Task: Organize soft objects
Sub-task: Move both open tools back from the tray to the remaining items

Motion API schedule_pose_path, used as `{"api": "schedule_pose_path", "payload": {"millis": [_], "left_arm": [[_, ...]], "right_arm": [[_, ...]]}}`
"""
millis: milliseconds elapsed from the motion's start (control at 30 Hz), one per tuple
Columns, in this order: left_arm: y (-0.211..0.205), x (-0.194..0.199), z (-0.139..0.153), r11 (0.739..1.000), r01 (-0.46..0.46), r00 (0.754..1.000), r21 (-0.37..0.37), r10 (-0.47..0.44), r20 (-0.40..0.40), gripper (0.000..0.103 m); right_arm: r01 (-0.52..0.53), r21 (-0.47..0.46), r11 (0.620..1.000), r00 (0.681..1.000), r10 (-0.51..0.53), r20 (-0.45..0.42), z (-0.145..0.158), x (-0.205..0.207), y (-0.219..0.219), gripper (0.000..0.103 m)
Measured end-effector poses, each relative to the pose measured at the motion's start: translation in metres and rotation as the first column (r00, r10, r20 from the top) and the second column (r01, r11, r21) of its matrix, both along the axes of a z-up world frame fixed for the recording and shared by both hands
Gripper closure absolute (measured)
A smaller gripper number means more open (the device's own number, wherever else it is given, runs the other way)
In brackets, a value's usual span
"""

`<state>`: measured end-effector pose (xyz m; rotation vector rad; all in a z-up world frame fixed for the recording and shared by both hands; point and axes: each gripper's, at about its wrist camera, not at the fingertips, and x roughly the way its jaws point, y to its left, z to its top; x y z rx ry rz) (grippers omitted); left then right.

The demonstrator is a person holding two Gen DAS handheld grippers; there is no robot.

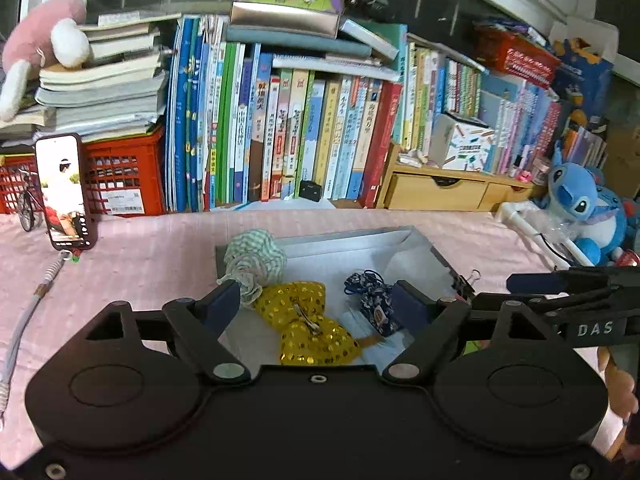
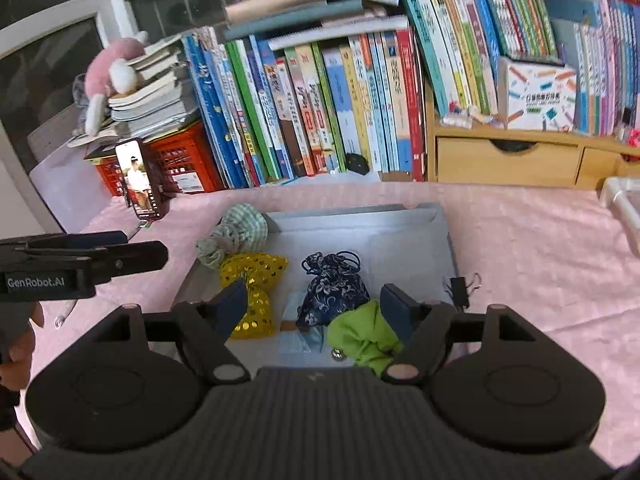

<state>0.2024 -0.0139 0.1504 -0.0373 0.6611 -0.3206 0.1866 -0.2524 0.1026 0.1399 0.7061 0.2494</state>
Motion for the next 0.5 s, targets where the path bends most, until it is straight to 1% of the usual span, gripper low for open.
{"api": "schedule_pose_path", "payload": {"millis": [267,500], "left_arm": [[0.018,-0.047,-0.001,1.000,0.004,0.999,-0.027,-0.003,0.032,0.019],[0.040,-0.080,-0.008,0.999,-0.021,0.998,-0.038,0.023,0.060,0.017]], "right_arm": [[-0.012,0.002,1.000,0.997,0.012,0.071,0.008,-0.040,-0.013,0.017],[0.008,-0.012,1.000,0.994,-0.006,0.112,0.004,-0.069,-0.029,0.015]]}}
